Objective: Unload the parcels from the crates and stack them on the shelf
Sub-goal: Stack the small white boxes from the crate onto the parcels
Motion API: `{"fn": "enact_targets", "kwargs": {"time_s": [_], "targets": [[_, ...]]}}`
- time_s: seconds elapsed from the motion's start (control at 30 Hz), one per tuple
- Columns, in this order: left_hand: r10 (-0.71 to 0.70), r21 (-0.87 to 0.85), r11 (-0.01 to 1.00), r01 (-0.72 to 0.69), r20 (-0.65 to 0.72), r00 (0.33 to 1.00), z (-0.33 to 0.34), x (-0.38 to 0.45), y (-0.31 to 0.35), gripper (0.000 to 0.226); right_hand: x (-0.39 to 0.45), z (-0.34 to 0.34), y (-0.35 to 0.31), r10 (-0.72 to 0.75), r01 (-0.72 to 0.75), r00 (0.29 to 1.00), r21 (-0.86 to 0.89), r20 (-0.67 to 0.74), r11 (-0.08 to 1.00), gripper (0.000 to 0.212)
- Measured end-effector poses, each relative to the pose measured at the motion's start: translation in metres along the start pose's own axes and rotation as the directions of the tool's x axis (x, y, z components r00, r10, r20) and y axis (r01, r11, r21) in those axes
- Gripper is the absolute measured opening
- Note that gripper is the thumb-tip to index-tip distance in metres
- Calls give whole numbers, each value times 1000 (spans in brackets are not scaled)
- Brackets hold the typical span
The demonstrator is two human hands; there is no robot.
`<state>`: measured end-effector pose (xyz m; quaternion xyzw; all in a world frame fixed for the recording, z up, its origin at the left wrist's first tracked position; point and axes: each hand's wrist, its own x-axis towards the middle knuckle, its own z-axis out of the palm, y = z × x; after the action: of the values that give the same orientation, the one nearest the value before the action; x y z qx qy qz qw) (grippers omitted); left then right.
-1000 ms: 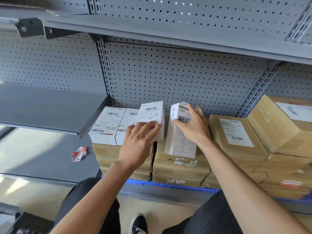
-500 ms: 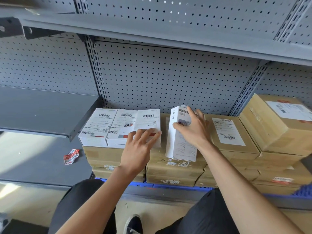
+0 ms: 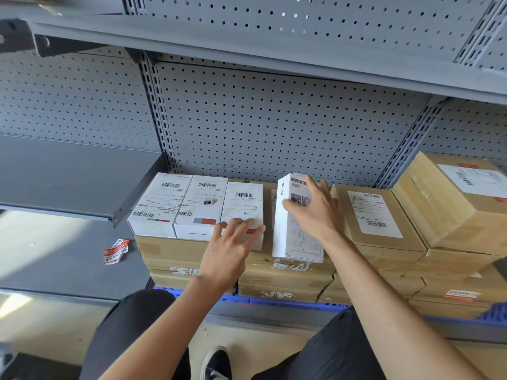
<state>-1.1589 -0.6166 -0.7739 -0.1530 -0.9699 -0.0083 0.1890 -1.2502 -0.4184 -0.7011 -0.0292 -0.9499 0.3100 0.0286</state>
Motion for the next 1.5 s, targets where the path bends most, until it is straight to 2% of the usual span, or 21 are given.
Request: {"fn": "enact_targets", "kwargs": {"time_s": [0.17,0.3,0.5,0.9,1.1,1.23,1.37,1.43,1.5], "targets": [[3,-37,999,-3,20,1000,-3,-3,-1,58,-1,6,3,-6,6,1000,13,-15,1000,95],[-5,-60,998,2,-42,999,-5,-2,-4,44,-3,11,7,13,-13,1000,29,1,999,95],[-17,-35,999,15,-56,998,-2,5,-5,42,-7,15,5,9,-9,1000,21,10,1000,81],[-62,-66,996,58,-65,996,3,12,-6,42,-4,18,4,-12,12,1000,27,-12,1000,75],[-128,-195,974,115,-56,990,-3,15,-3,22,-9,17,-2,-18,18,1000,24,9,1000,76],[-238,-365,906,214,-19,971,-7,18,4,37,-13,12,-8,-24,25,1000,122,-7,992,78],[-314,-512,817,265,-10,949,-16,22,11,37,-17,8,-15,-33,35,999,248,-12,968,79],[-365,-628,721,292,14,931,-25,24,16,34,-19,5,-16,-39,47,999,308,-31,950,73],[-405,-756,569,324,85,910,-36,26,22,37,-21,0,-20,-43,56,998,363,-44,930,64]]}}
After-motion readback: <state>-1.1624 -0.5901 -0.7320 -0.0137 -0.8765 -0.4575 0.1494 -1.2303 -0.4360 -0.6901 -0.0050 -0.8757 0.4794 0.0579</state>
